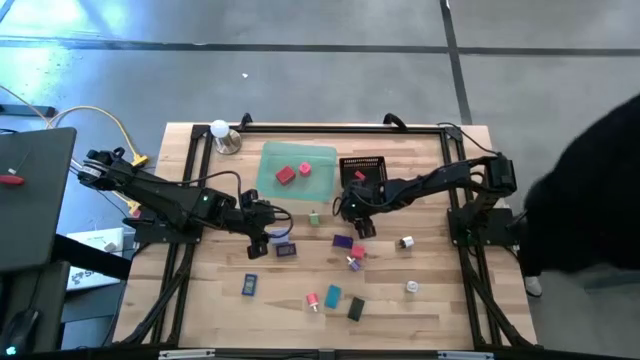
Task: Pick & Place Office items
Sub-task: Put the top black digital timer into the black bin
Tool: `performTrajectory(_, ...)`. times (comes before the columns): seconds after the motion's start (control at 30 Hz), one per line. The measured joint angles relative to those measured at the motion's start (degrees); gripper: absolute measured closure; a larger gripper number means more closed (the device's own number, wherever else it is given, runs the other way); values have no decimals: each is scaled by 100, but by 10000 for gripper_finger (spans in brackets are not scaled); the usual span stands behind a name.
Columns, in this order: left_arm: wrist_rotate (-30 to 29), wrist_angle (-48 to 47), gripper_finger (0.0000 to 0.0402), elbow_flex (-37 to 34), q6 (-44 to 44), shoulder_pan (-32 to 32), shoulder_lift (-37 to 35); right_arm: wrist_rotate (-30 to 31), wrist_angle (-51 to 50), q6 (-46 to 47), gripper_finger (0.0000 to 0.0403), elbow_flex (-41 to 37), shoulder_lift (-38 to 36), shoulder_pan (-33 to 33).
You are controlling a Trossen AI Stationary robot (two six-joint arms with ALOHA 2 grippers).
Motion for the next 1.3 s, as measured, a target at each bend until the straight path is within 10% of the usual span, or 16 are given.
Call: performTrajectory(1.3, 7, 16, 151, -2, -4, -1, 0, 499, 204, -52, 149, -20, 9, -114)
